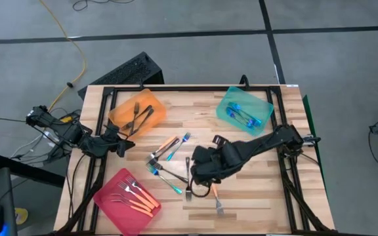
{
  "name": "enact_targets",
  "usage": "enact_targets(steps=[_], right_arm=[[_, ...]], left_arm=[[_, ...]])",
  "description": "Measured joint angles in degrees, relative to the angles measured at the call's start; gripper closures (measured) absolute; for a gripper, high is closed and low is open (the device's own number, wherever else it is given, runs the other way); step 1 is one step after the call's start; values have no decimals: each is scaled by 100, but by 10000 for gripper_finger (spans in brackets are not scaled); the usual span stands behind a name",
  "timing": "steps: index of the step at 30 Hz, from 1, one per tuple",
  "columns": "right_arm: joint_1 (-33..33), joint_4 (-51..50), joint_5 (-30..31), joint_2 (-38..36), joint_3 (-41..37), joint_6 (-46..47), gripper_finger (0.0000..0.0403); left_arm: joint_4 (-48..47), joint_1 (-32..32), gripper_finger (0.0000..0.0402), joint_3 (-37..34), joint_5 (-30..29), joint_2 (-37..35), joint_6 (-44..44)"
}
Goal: Sort silverware by color (type)
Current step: Put the black fork into the orange bin
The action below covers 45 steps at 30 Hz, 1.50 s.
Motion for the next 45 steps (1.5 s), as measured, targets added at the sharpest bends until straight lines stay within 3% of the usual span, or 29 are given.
enact_targets(steps=[4,8,12,18,27,32,45], right_arm=[[89,940,-14,-13,-846,-403,296],[21,2815,-424,0,-1713,-843,296],[-130,4634,-411,-2,-2403,-949,292],[-379,6639,-466,-2,-3165,-1426,257],[-816,7248,-547,175,-3341,-1520,177],[-870,7794,-540,650,-3288,-1587,181],[-734,7552,-534,1669,-2877,-1357,201]], left_arm=[[2,0,314,0,-125,0,-237],[2,0,314,0,-165,0,-391],[24,0,314,0,-157,0,-508],[22,0,314,0,-182,0,-489],[22,0,314,0,-292,0,-473],[11,0,314,0,-314,4,-422],[17,0,314,0,-303,2,-338]])
